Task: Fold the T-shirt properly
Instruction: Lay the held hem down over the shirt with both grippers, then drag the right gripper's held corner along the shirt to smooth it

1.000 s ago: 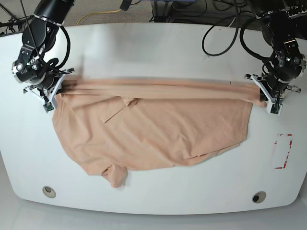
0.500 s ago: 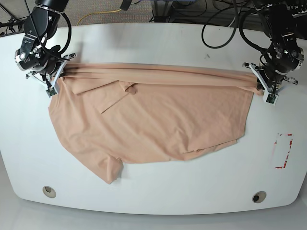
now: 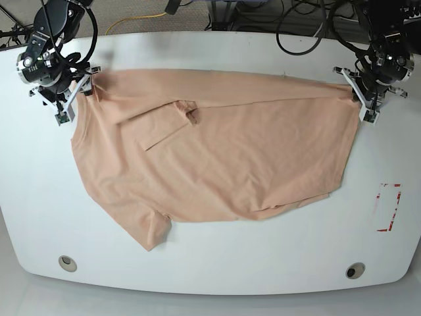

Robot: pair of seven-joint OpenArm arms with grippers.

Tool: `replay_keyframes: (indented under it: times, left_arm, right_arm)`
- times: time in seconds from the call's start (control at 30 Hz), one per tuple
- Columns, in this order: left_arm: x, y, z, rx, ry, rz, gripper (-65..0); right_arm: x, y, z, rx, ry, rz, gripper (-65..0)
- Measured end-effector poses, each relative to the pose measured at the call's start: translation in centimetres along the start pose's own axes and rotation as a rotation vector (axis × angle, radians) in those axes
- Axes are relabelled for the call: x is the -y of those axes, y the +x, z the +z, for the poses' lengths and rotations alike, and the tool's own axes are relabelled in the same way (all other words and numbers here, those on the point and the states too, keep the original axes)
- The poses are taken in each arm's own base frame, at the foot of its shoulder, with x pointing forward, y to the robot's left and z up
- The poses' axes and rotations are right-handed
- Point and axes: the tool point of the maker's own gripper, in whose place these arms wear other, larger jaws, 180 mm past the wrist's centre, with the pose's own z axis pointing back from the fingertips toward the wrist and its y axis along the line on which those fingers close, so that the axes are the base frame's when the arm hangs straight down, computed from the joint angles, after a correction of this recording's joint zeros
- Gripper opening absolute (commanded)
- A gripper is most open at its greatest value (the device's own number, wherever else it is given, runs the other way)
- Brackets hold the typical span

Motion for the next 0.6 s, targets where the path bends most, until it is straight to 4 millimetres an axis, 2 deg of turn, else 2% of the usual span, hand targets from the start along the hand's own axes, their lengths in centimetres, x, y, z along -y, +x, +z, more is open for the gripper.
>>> replay_keyframes:
  times: [0.1,0.2,0.3,0.47,0.6]
  left_arm:
    - [0.1,-0.4,0.0,-0.01,-0.001,0.0,-65.0]
    - [0.2,-0.5,0.0,-0.012,-0.002,0.001,-65.0]
    - [0.2,-0.5,0.0,-0.012,-0.003,0.001,-65.0]
    - [0.1,-0.5,0.0,-0.01,-0.002,0.0,-65.0]
    - [0.1,-0.4,0.0,-0.008,-0.001,0.0,-65.0]
  right_arm:
    - [-0.9,1.3,0.6,0.097,0.073,-0.051,-30.4]
    - [-1.5,1.3,1.0,0.127,0.12,-0.076,-30.3]
    - [-2.6,1.5,0.7,0.122,0.156,-0.059,-30.1]
    - [-5.7,3.2,0.0,0.158,0.246,-0.011,-29.3]
    - [-6.4,3.9,-0.5,0.164,0.267,-0.016,-25.2]
